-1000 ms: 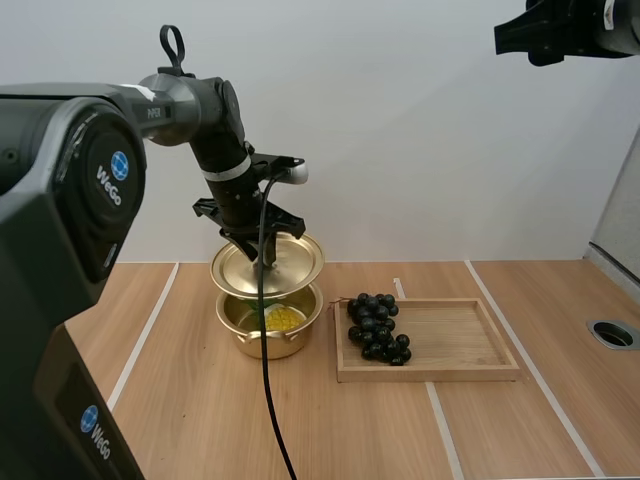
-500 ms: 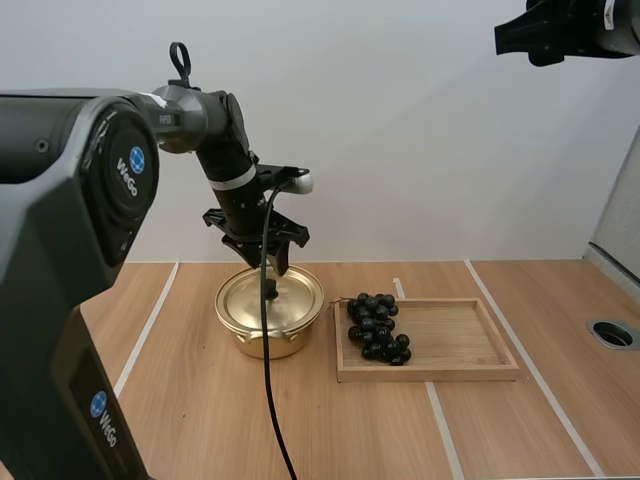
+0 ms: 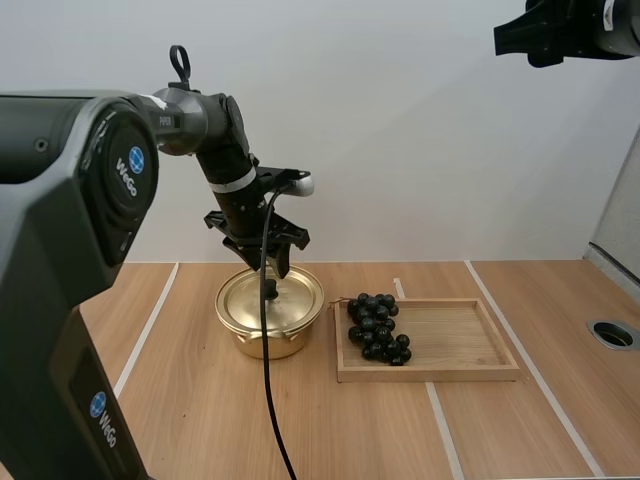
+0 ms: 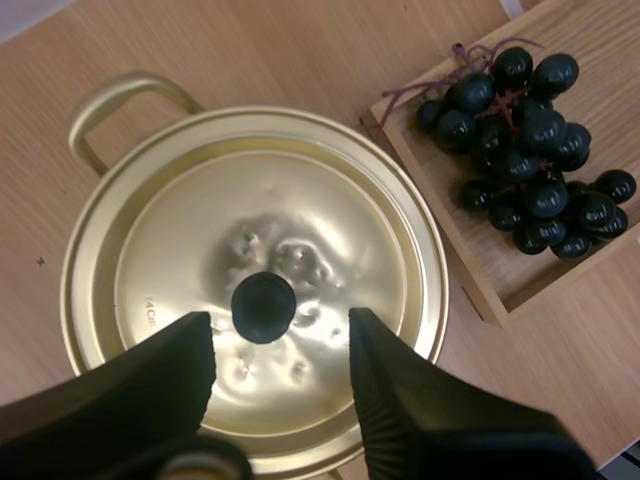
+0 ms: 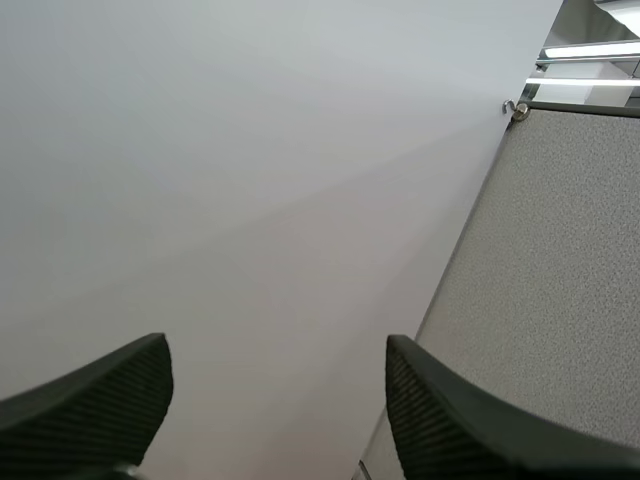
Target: Open the pot, put the pineapple inside, and close it
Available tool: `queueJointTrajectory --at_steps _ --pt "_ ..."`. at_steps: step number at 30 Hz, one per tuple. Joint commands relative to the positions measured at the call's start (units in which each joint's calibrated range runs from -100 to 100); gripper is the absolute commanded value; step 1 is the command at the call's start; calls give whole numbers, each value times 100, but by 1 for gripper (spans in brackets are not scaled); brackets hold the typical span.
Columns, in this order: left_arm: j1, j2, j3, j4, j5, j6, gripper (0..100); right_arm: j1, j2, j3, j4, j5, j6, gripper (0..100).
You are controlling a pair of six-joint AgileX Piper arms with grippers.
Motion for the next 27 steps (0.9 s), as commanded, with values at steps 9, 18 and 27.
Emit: queueJointTrajectory --at_steps 9,18,27 --pt "193 -2302 933 -215 -4868 -871 61 -17 -62 -54 247 354 -14 100" --pt "719 -5427 2427 76 -6685 -884 61 -17 59 -54 1279 404 -694 100" --pt "758 -8736 3895 505 -6689 -1115 61 -17 85 -26 1986 614 -898 100"
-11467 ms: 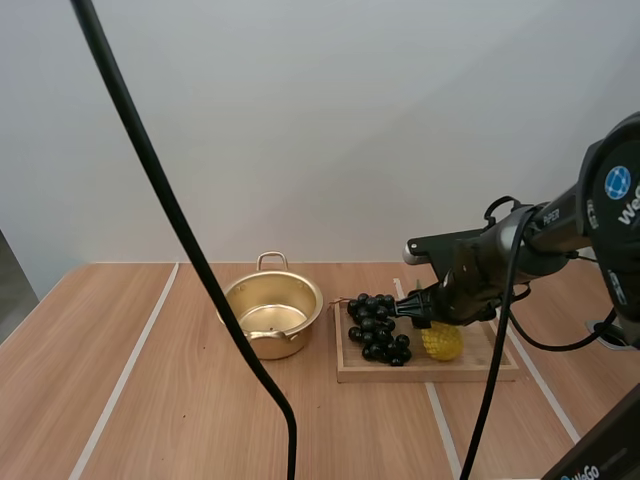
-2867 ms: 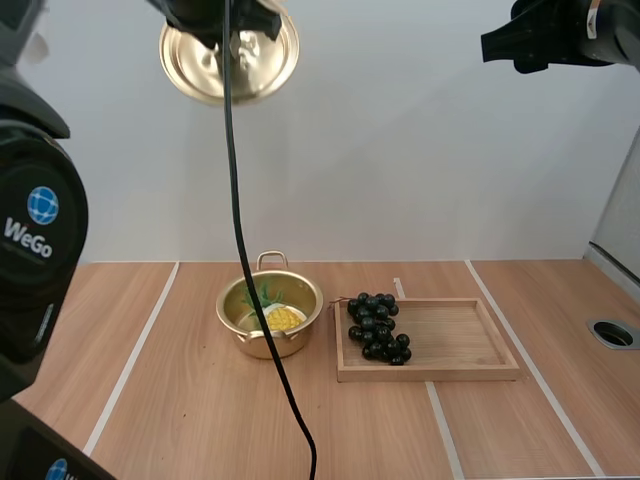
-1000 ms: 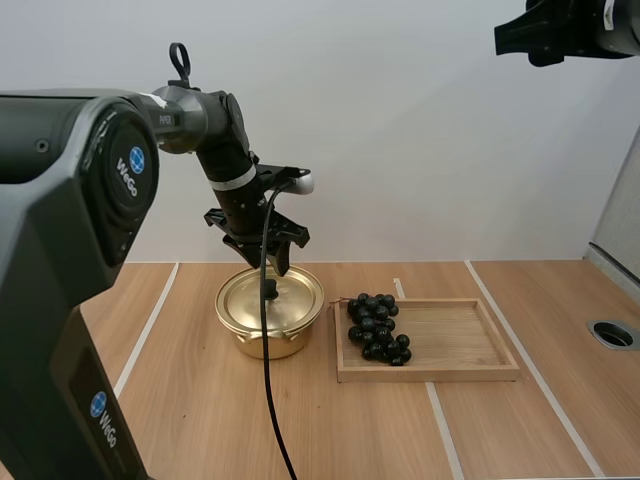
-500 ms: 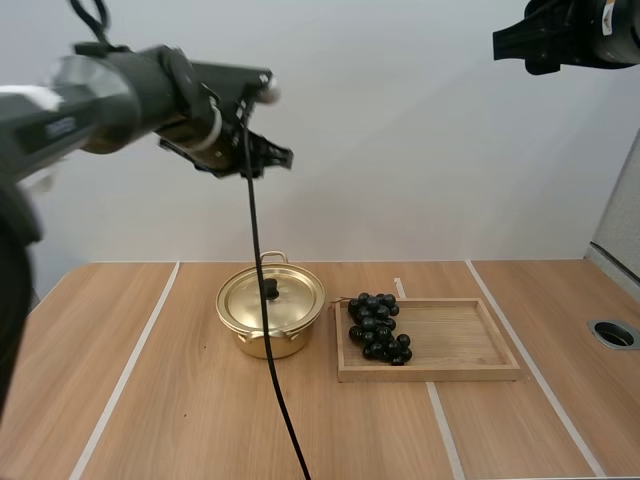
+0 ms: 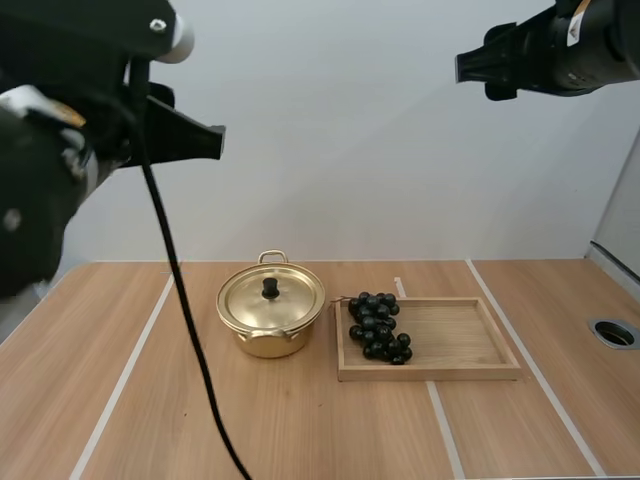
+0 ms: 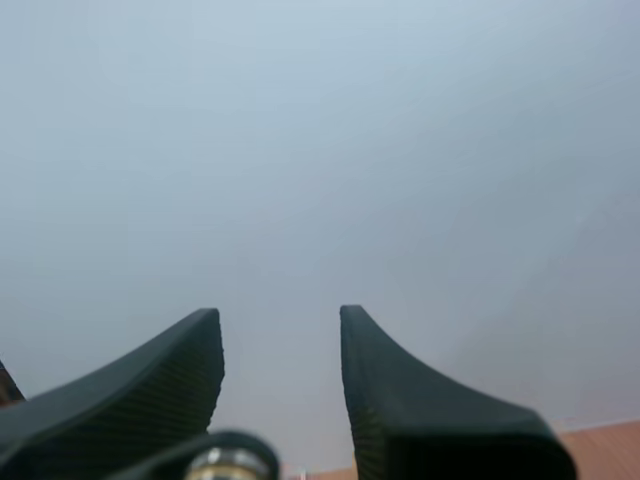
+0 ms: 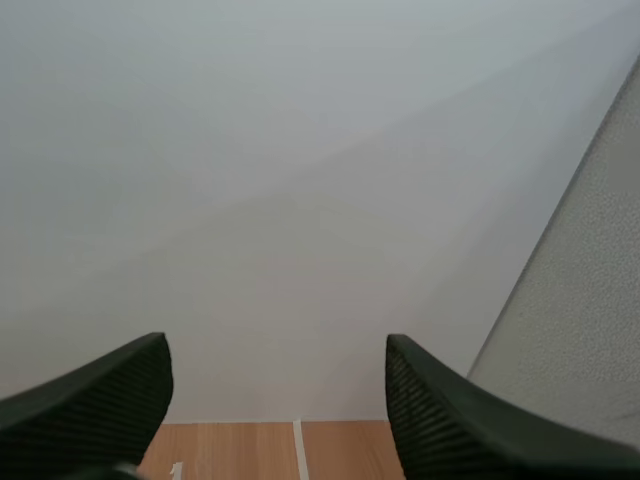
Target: Open the pot, put the pineapple inside, and close it
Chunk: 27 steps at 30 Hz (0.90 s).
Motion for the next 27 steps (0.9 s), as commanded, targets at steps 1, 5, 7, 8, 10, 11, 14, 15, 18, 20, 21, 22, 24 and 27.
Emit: queueJointTrajectory --at_steps 1,5,7,8,10,11,14,15,18,20,21,22,24,27 --pt "9 -2495 1065 168 42 -295 61 -17 -34 52 184 235 -155 100" --pt "9 -3583 1574 182 541 -295 61 -17 -137 539 228 201 -155 100" --pt "9 -3780 1794 171 793 -295 61 -17 -206 848 309 201 -155 71" --pt "9 -3780 1886 170 948 -295 60 -17 -236 1028 353 144 -155 49" --pt "9 -3780 1941 215 1385 -309 49 -17 -306 1371 402 78 -121 0" --pt "1 -3769 1997 215 1493 -379 40 -17 -338 1524 416 78 -27 0" --pt "1 -3780 2155 229 1488 -637 0 -17 -439 2003 497 -108 -16 0" --pt "1 -3780 2220 229 1302 -647 0 -17 -464 2161 581 -126 -8 0" --pt "1 -3780 2460 229 497 -647 0 -17 -493 2639 949 -152 -8 0" --pt "1 -3780 2727 229 -105 -693 0 -17 -480 2981 1023 -547 -8 0" --pt "1 -3769 2891 229 -445 -746 0 -17 -480 3190 1065 -892 -8 0" --pt "1 -3756 3034 229 -701 -780 0 -17 -480 3386 1112 -1116 -8 0" --pt "1 -3724 3374 229 -1222 -780 0 -17 -480 3648 1279 -1242 -8 0" --pt "-7 -3712 3569 254 -1266 -780 0 -17 -480 3727 1432 -1364 -8 0"
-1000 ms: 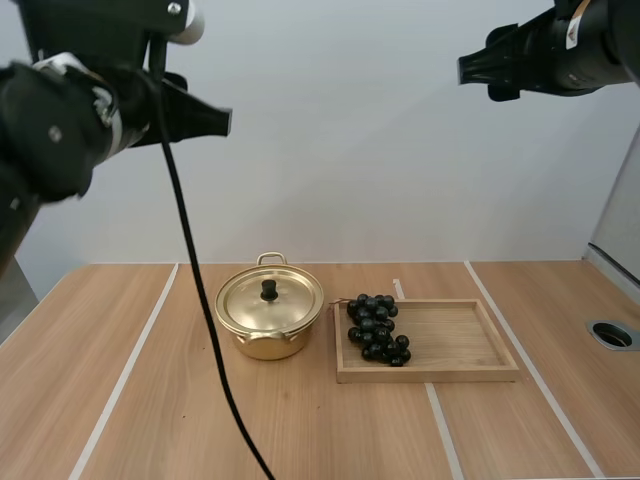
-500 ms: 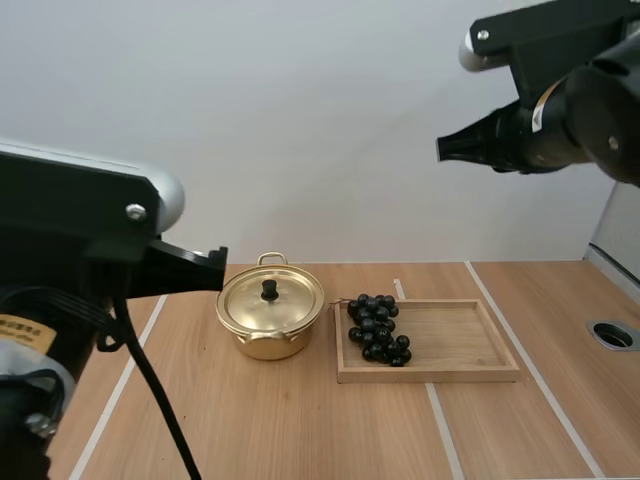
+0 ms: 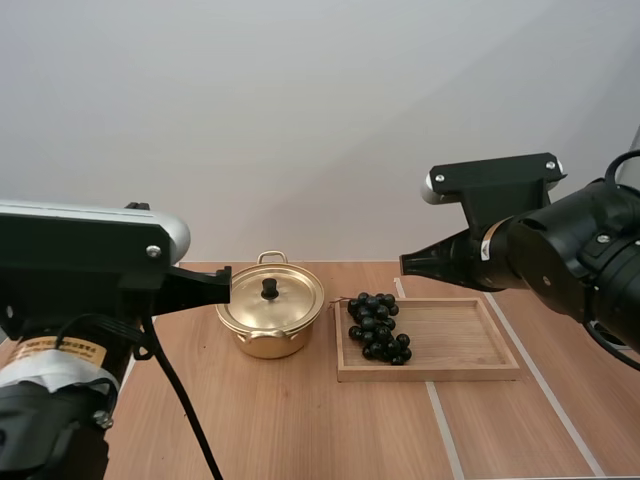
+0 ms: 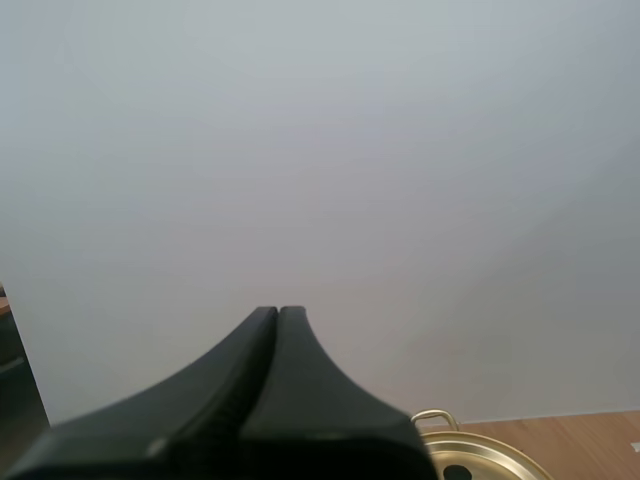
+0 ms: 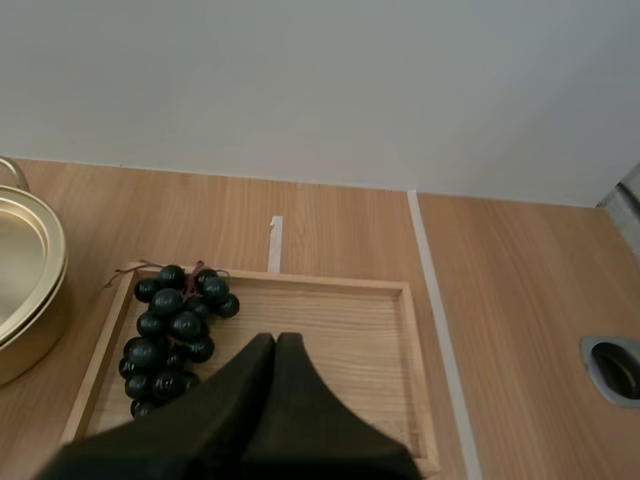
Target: Open the pot, put the pineapple inside, and close it
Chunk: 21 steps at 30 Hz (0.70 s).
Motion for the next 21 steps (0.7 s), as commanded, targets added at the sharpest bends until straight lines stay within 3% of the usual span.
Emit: queueJointTrajectory --at_steps 1,9,11,17,19,21 --pt "-42 38 129 38 -310 -62 0 -17 -48 57 102 -421 11 0" --pt "-358 50 379 349 55 -134 0 -17 32 349 429 -1685 -1 0" --pt "-433 50 734 558 -408 -134 0 -17 172 686 136 -2734 -21 0" --pt "-498 38 1634 698 -1724 -124 0 -17 697 1974 -1020 -7406 -45 0" --pt "-525 38 1724 733 -1722 -93 0 -17 710 2185 -1100 -8159 -129 0" --pt "-564 38 1738 698 -1536 -103 0 -17 658 2250 -963 -8096 -129 0"
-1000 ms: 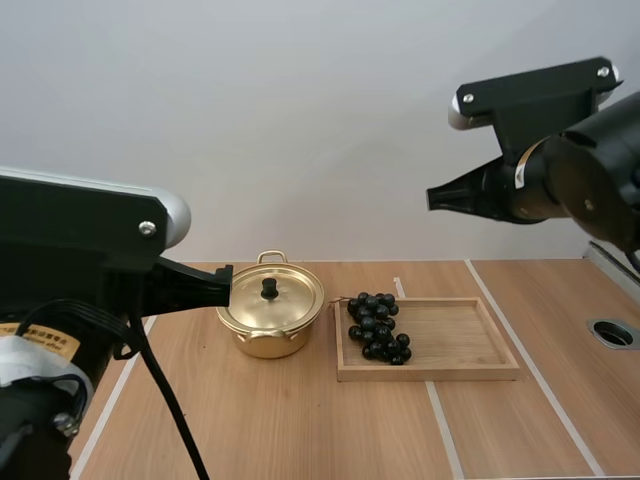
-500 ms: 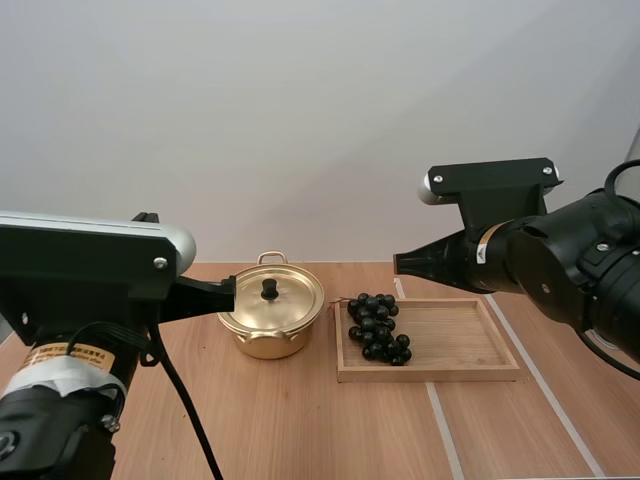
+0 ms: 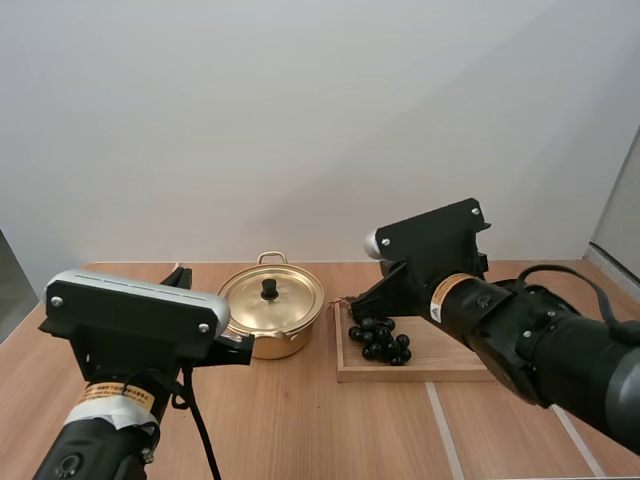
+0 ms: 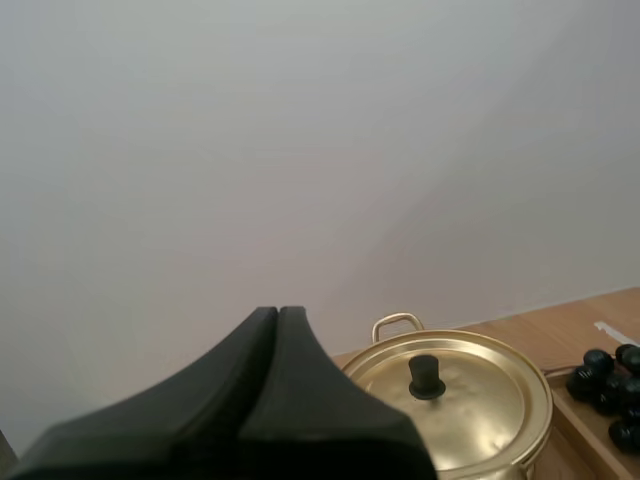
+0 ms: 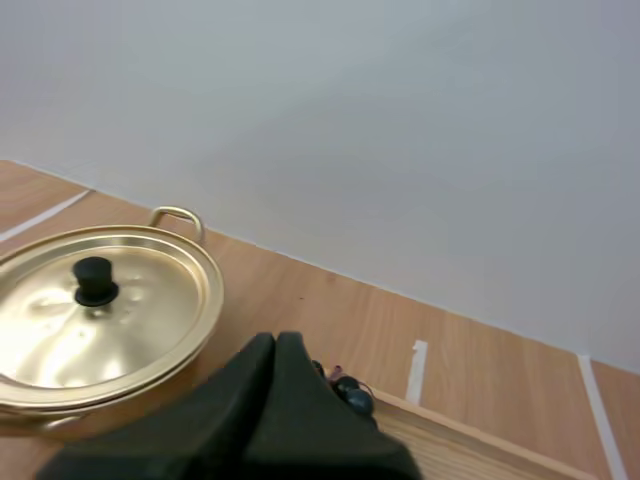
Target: Open the pot, put the pineapple inside, and close it
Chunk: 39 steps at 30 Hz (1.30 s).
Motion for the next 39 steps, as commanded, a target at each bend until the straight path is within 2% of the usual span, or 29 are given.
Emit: queueJointTrajectory --at_steps 1,6,13,18,27,34,39 --pt "-53 2 49 0 -84 -68 0 -17 -102 124 44 -367 -129 0" --pt "-43 -6 49 0 265 -322 0 -17 -119 124 641 313 -666 0" --pt "25 -66 49 0 223 -264 0 -17 -119 124 707 798 -689 0" --pt "25 -66 49 0 223 -264 0 -17 -119 124 1351 790 -689 0" --pt "25 -66 49 0 223 -264 0 -32 -238 124 1383 1317 -731 0" --pt "25 -66 49 0 223 -264 0 -350 -1782 149 1395 2097 -721 0" --pt "25 -66 49 0 223 -264 0 -539 -2978 149 1775 2977 -721 0"
